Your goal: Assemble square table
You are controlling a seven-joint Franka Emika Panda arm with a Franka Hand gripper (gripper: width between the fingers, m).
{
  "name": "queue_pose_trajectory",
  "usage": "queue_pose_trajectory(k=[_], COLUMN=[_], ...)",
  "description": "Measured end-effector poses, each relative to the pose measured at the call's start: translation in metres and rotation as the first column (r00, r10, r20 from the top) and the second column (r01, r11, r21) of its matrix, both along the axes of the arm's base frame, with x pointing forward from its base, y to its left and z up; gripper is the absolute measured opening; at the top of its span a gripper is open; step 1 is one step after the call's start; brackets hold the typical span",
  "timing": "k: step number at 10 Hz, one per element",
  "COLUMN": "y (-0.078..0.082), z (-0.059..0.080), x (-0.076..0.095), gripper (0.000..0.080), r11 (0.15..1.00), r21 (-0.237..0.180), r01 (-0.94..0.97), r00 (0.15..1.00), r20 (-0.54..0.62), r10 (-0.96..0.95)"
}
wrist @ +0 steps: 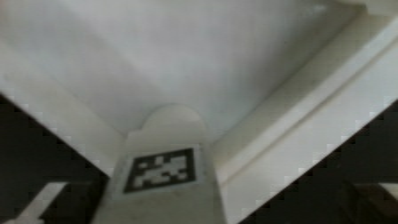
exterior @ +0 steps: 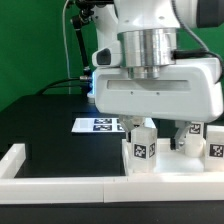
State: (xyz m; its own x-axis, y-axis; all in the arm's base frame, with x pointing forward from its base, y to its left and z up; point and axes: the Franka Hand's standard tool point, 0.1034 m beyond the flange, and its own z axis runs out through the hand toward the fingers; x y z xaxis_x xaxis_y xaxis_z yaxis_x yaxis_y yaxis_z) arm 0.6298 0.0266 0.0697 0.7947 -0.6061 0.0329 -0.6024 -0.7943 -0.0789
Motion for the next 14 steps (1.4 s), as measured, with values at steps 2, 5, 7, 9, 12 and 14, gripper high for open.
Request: queue_pose_trajectory(k=[2, 5, 7, 9, 12, 14], y=[-0.006, -0.014, -0.014, -0.019, -0.014, -0.014], z=[-0.002, -0.004, -0.004, -0.004, -0.005, -0.005], x=[-0.002, -0.006, -0.006, -0.006, -0.006, -0.003], gripper=[0.0528, 0.0289, 0.0290, 0.0290, 0.0291, 0.0291], r11=[0.999, 0.980, 0.936, 0.866, 0.485, 0.302], r21=[-0.003, -0.001, 0.008, 0.022, 0.062, 0.067], r01=[0.034, 0.197, 0.351, 0.500, 0.872, 0.951], r00=[0.999, 0.980, 0.936, 0.865, 0.489, 0.308], r20=[-0.005, -0.024, -0.030, -0.055, -0.134, -0.137], r10=[-0.034, -0.197, -0.351, -0.499, -0.862, -0.941])
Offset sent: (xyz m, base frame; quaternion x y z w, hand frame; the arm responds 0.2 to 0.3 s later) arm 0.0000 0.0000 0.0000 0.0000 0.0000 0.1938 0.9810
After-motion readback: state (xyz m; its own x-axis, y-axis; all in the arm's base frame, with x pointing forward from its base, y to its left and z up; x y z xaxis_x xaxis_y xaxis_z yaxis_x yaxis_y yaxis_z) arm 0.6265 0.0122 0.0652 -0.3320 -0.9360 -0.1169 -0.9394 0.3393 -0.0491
